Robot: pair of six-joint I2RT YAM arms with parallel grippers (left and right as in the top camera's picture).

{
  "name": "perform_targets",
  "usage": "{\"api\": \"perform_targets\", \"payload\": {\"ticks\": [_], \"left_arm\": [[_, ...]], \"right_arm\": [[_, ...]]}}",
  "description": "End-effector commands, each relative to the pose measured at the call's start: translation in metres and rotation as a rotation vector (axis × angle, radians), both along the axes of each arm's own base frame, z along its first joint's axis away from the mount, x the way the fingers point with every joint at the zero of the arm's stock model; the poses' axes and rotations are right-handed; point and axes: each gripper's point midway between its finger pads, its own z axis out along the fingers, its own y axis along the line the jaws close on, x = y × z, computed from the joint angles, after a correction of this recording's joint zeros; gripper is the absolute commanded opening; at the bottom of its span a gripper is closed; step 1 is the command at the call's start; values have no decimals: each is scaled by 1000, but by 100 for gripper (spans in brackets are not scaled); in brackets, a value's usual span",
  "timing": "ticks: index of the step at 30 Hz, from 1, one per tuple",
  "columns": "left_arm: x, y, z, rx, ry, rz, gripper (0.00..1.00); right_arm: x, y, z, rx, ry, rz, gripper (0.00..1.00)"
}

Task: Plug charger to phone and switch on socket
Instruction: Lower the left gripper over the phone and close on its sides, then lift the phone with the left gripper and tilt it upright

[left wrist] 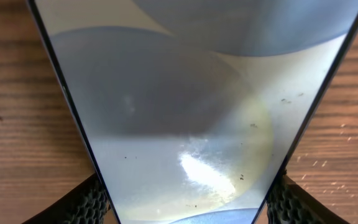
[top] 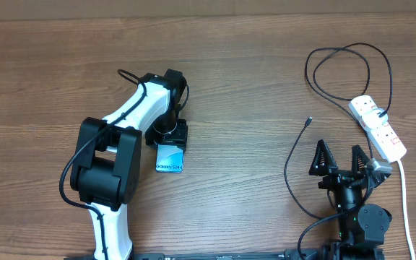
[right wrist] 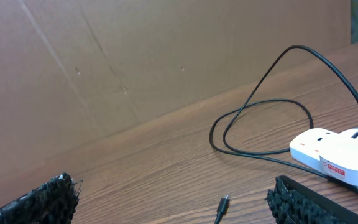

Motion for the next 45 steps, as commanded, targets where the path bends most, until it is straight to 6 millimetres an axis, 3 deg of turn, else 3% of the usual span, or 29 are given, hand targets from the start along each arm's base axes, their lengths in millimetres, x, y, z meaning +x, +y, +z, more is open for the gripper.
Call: {"api": "perform_targets", "payload": {"ticks": [1,7,20,29,36,45], "left_arm": [[5,-2,3,11,-2,2,45],[13,-5,18,7,-15,2,38],[19,-8,43,4,-14,29,37],[10,-25,86,-82,56,51,36],[8,-25,123,-85,64,52,32],[5,-39,150,-144,21,35,30]], "right_arm": [[0,-2,-2,-9,-1,-11,100],[0,-2,-2,-9,-1,-11,100],[0,-2,-2,-9,-1,-11,100],[0,-2,-2,-9,-1,-11,100],[0,-2,-2,-9,-1,-11,100],[0,-2,-2,-9,-1,-11,100]]}}
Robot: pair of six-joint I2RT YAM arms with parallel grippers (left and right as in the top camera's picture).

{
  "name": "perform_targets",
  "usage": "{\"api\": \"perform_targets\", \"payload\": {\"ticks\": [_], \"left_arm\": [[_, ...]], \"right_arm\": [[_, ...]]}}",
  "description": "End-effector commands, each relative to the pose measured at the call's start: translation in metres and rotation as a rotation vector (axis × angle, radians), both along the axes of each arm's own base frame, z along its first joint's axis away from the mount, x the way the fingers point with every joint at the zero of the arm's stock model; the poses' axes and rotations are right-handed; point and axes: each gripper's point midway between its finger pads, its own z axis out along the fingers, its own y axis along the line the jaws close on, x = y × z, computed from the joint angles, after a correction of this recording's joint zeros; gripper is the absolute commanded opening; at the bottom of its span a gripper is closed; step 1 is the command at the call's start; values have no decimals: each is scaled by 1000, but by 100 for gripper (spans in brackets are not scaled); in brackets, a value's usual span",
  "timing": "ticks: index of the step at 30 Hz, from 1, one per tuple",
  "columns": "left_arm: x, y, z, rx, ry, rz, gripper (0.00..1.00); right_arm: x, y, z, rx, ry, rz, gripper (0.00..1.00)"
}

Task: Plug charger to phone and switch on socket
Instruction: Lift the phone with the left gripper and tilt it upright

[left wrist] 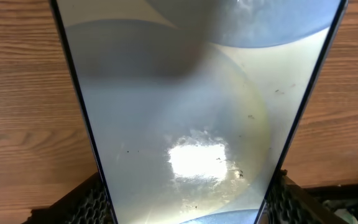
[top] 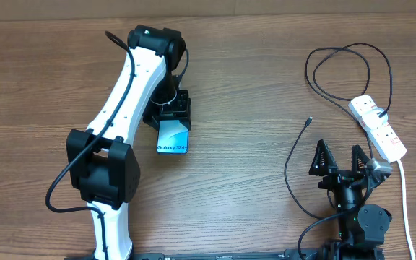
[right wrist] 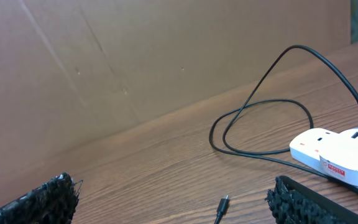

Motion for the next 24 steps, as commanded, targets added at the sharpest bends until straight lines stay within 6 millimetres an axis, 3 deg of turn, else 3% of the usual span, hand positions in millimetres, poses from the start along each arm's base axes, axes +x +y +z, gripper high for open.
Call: {"api": "perform_targets", "payload": {"ticks": [1,15,24], "left_arm": [[-2,-13,23,-53,-54,-5,31],[-29,-31,90,-130,-240,-62,33],[-41,-43,102,-149,-264,-71,33]], "right_arm": [[0,-2,-2,-9,-2,-11,100],[0,-2,-2,-9,-2,-11,100],[0,-2,-2,-9,-2,-11,100]]}}
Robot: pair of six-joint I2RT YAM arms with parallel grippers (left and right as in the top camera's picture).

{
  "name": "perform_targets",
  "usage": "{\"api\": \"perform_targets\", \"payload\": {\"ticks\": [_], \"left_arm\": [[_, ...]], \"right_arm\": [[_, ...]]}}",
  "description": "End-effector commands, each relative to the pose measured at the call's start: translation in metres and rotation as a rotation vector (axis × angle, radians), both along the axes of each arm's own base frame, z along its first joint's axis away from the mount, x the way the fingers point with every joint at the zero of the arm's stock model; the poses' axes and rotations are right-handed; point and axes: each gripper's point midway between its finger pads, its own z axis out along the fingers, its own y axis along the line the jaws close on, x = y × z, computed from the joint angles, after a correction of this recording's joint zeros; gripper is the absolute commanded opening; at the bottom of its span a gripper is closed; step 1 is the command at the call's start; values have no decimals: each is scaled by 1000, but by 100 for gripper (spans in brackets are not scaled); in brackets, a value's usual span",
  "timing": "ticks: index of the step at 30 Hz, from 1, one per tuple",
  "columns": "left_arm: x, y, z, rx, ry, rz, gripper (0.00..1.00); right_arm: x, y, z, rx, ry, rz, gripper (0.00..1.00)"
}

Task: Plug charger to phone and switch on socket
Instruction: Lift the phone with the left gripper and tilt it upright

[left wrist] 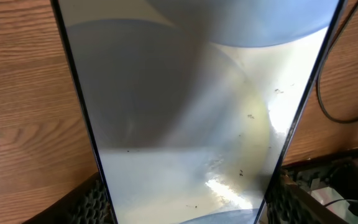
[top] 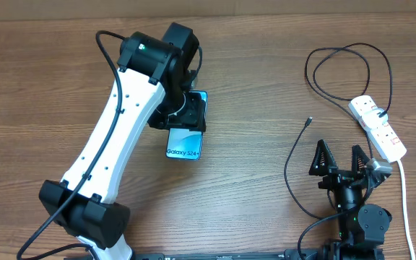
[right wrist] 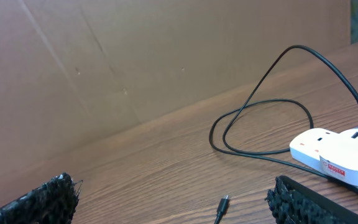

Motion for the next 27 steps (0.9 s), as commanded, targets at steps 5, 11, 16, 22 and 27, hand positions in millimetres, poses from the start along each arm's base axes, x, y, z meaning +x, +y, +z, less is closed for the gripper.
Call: {"api": "perform_targets", "payload": {"ticks": [5,11,16,22,27], "left_arm": [[-14,-26,20,-147,27,12,33],[-25,-46,29,-268,90,4,34],[-29,-53,33,-316,115,3,34],[-29,-53,33,-316,119,11,34],[-33,-60,38,-363,144,9,34]], "right_arm": [[0,-2,-2,-8,-2,-11,100],[0,-2,-2,-8,-2,-12,100],[0,-2,-2,-8,-2,-12,100],[0,-2,-2,-8,-2,-12,100],[0,-2,-2,-8,-2,-11,100]]}}
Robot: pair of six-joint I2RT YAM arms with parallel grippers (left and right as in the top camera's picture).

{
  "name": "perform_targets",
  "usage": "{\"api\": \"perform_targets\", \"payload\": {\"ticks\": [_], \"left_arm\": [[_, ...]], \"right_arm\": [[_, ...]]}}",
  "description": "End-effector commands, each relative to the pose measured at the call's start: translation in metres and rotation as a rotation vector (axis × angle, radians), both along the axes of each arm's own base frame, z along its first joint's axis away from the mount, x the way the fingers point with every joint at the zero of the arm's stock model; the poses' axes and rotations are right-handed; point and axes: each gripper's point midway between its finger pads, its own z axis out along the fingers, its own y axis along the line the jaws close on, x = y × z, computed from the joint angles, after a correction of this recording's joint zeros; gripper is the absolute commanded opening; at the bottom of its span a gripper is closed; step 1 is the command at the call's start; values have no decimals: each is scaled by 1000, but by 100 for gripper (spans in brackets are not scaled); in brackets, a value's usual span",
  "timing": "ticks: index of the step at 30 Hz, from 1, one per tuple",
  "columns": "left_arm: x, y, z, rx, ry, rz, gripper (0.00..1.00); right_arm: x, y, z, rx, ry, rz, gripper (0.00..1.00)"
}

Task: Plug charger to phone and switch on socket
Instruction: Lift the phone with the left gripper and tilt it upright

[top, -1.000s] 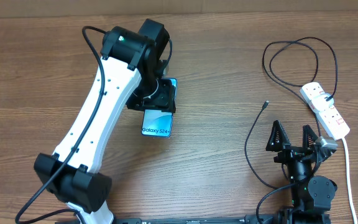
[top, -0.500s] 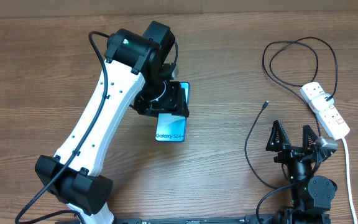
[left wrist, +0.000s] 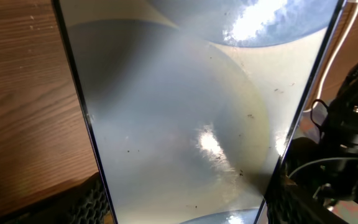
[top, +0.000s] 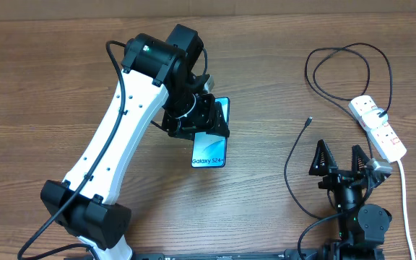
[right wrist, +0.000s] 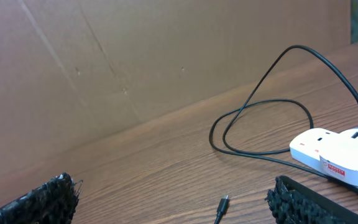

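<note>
My left gripper (top: 197, 119) is shut on the blue phone (top: 209, 148), holding it above the middle of the table. The phone's screen (left wrist: 185, 106) fills the left wrist view, between the black pads (left wrist: 92, 199). The black charger cable's free plug (top: 308, 120) lies on the wood right of the phone; it also shows as the plug (right wrist: 224, 203) in the right wrist view. The white socket strip (top: 378, 128) lies at the far right, with the cable's other end plugged in. My right gripper (top: 340, 160) rests open at the near right, empty.
The black cable loops (top: 349, 68) behind the socket strip. A white lead (top: 404, 195) runs from the strip toward the near edge. A brown cardboard wall (right wrist: 135, 56) stands behind the table.
The left arm has carried the phone to the right, toward the table's middle. The right arm has not moved.
The left gripper held the phone low at the left-middle of the table. It then stood further back with the phone, then more to the right, and now holds it near the centre. The right gripper stayed open throughout.
</note>
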Motion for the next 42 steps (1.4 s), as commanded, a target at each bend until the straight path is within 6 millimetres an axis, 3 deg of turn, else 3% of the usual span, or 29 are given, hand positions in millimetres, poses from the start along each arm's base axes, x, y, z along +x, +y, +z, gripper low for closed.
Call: {"api": "perform_targets", "payload": {"ticks": [1,7,19,24,33,42], "left_arm": [[-9,-13,23,-103,1,-1,34],[-18,-29,37,-226,63,-6,34],[-2,-13,37,-228,75,83,38],[7,-8,31,-225,104,128,38],[18,-14,10,-230,190,138,38],[21,-20,3,-257,227,126,37]], "right_arm": [[0,-2,-2,-8,-1,-12,100],[0,-2,-2,-8,-1,-11,100],[0,-2,-2,-8,-1,-12,100],[0,-2,-2,-8,-1,-11,100],[0,-2,-2,-8,-1,-11,100],[0,-2,-2,-8,-1,-11,100]]}}
